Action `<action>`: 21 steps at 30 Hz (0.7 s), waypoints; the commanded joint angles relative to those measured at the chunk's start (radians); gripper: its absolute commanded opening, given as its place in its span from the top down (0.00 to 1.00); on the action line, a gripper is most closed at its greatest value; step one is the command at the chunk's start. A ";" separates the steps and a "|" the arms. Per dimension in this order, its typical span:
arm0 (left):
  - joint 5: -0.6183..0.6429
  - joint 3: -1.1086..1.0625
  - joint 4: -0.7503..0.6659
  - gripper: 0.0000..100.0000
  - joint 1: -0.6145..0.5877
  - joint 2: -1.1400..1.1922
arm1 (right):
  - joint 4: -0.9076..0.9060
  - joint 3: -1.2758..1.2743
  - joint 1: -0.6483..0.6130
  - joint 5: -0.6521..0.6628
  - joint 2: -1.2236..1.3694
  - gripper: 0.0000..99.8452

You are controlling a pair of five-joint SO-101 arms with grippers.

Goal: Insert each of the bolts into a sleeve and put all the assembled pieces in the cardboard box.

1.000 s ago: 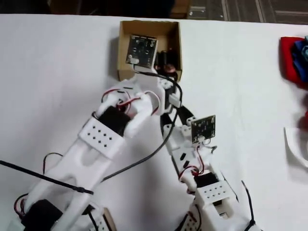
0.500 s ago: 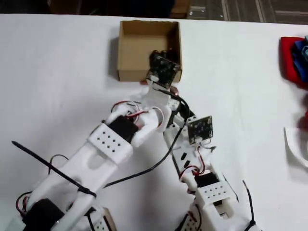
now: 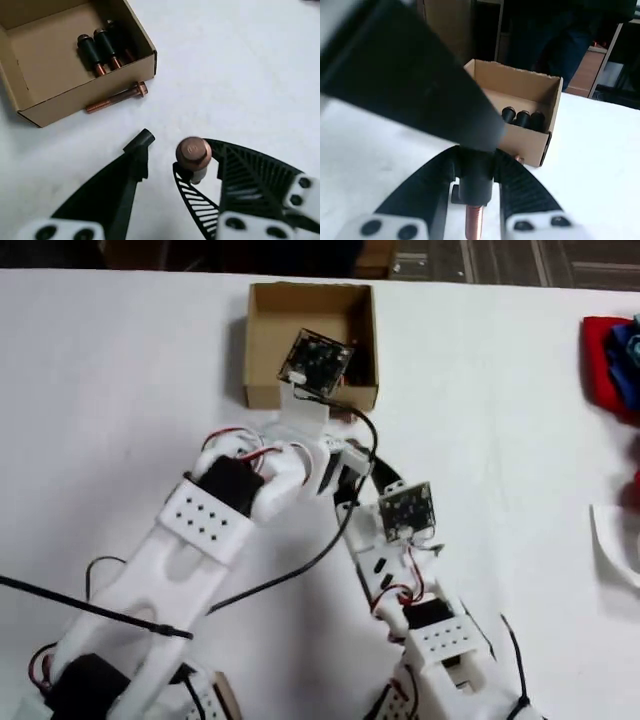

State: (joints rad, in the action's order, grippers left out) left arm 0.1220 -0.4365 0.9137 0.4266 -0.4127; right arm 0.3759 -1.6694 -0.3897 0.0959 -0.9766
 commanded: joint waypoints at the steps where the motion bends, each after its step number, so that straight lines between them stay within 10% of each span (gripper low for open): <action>1: -0.008 0.056 0.026 0.75 -0.005 -0.014 | 0.024 -0.012 0.013 0.009 -0.033 0.98; 10: -0.005 0.191 0.120 0.75 -0.052 -0.015 | -0.045 -0.009 0.013 0.009 -0.033 0.98; 21: -0.008 0.162 0.201 0.75 -0.542 -0.006 | -0.312 0.163 0.065 -0.236 -0.031 0.98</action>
State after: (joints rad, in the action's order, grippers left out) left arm 0.1204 -0.2478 1.1254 -0.0061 -0.4143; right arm 0.1811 -1.6356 -0.3682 -0.0207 -0.9782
